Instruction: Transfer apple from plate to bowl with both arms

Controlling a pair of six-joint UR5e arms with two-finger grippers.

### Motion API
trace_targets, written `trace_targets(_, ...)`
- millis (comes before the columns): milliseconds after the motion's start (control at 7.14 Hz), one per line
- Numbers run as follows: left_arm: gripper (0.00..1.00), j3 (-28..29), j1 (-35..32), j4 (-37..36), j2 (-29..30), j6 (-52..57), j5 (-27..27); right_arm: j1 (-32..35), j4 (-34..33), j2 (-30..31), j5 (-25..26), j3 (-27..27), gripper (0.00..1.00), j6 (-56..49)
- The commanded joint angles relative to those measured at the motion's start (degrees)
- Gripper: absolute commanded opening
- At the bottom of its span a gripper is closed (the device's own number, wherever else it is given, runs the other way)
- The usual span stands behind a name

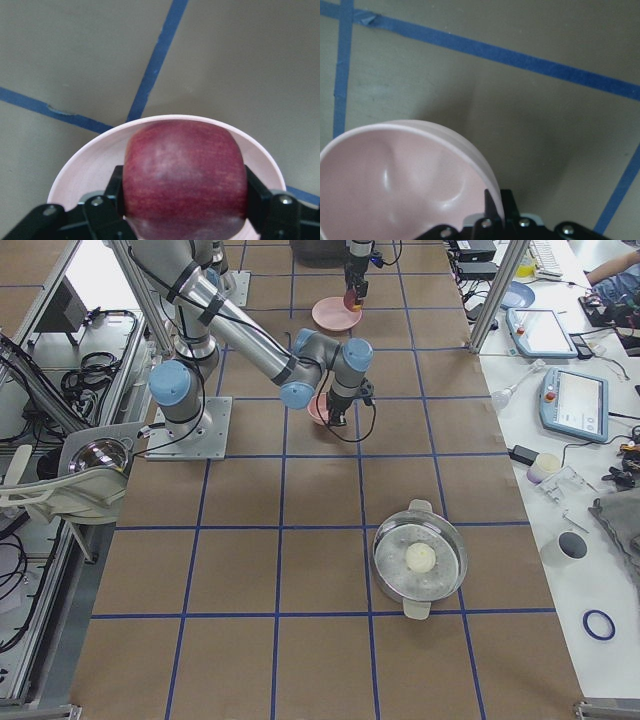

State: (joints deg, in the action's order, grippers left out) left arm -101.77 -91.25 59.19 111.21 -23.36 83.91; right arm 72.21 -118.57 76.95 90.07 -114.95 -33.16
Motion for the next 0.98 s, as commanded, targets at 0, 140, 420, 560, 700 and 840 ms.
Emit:
trace_targets(0, 0.18, 3.41, -0.15, 5.73, -2.82, 0.95, 0.38, 4.58, 3.85, 0.13, -1.20, 6.20, 0.00, 3.77)
trace_targets(140, 0.18, 5.25, 0.20, 8.90, -3.71, 4.52, 2.56, 8.09, 4.14, -0.13, -3.47, 7.53, 0.00, 9.28)
trace_targets(420, 0.18, 6.24, 0.20, 11.99, -5.03, 7.45, 8.02, 14.25, 3.18, -2.05, -10.04, 7.20, 0.00, 15.64)
trace_targets(560, 0.17, 6.32, 0.46, 12.00, -5.73, 7.54, 7.85, 14.54, 3.00, -4.42, -12.00, 7.11, 0.00, 16.80)
trace_targets(700, 0.17, 6.33, -0.15, 11.92, -6.09, 7.54, 7.42, 15.06, 2.82, -6.44, -12.02, 6.93, 0.00, 18.29)
trace_targets(840, 0.17, 6.24, -1.02, 11.92, -6.35, 8.76, 7.06, 16.72, 3.26, -6.55, -11.93, 6.85, 0.00, 22.31)
